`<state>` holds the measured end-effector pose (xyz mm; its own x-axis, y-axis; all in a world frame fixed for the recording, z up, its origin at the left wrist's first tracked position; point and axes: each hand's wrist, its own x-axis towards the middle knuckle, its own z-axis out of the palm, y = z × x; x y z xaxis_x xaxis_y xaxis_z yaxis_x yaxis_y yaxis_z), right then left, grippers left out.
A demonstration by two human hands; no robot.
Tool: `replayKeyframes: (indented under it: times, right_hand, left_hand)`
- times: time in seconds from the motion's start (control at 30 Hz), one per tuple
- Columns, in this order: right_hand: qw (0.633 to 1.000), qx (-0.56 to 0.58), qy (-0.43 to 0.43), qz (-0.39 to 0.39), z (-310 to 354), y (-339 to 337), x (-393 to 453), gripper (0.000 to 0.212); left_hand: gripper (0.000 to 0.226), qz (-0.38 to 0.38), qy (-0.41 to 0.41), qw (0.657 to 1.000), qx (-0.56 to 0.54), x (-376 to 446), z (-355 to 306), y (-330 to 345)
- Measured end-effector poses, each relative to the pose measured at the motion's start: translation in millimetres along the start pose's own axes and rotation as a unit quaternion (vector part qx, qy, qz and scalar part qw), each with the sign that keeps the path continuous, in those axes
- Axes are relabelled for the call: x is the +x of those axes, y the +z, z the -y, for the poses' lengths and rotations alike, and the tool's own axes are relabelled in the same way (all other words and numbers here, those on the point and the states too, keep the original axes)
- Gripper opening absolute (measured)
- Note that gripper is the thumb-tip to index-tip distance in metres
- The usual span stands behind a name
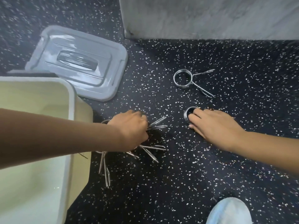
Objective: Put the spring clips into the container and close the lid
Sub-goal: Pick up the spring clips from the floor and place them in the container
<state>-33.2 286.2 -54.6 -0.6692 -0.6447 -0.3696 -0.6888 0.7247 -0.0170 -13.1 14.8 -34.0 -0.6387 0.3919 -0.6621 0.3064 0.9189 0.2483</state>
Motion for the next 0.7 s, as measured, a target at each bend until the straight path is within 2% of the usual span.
replayKeyframes:
  times: [0.17,0.43,0.6,0.7]
  right_hand:
    - [0.999,0.036,0.004,0.039,5,-20,-5,0.019]
    - [0.996,0.051,-0.004,0.074,29,-46,-24,0.022]
    - [0.994,0.072,-0.017,0.077,50,-71,-25,0.023]
    - [0.995,0.041,-0.024,0.086,63,-82,-20,0.020]
  left_hand:
    - [0.012,0.017,0.010,0.999,-0.033,-19,12,-9]
    - [0.021,0.048,0.090,0.990,-0.099,-80,10,-39]
    - [0.025,0.037,0.117,0.979,-0.161,-129,20,-66]
    - [0.023,0.017,0.119,0.972,-0.202,-159,35,-73]
